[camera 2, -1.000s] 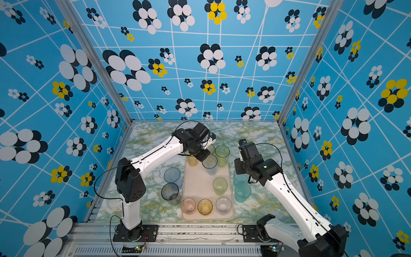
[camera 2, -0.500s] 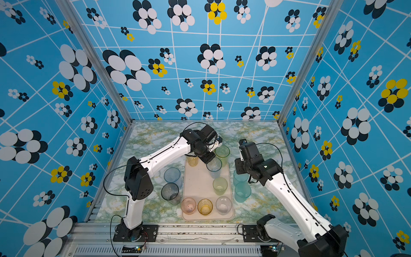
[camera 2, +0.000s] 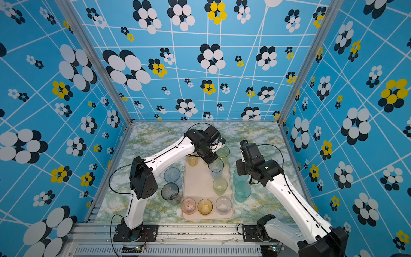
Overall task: Place the glasses into the tray
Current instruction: Place the glass on the tray.
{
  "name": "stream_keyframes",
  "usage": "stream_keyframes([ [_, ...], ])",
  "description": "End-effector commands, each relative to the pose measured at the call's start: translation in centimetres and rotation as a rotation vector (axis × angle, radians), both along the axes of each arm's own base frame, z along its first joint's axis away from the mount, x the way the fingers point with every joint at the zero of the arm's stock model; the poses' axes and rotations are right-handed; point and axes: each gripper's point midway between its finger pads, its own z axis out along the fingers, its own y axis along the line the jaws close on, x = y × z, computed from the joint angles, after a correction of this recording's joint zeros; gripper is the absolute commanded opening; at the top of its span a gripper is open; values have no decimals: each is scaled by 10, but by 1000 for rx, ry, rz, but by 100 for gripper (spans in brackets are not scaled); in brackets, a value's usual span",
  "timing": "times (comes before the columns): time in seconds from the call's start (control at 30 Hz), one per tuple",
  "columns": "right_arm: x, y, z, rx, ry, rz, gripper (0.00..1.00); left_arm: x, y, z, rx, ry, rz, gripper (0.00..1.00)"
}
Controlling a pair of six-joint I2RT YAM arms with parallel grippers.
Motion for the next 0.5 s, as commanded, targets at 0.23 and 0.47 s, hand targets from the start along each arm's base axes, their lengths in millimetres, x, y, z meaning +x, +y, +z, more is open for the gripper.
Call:
stream_keyframes([
  [0.23, -7, -6, -5, -14, 14, -2, 42, -2, -10, -5, 24, 17, -38, 6],
  [0.47, -7, -7, -7, -11, 17, -5, 42, -2, -14, -7, 29, 30, -47, 8],
])
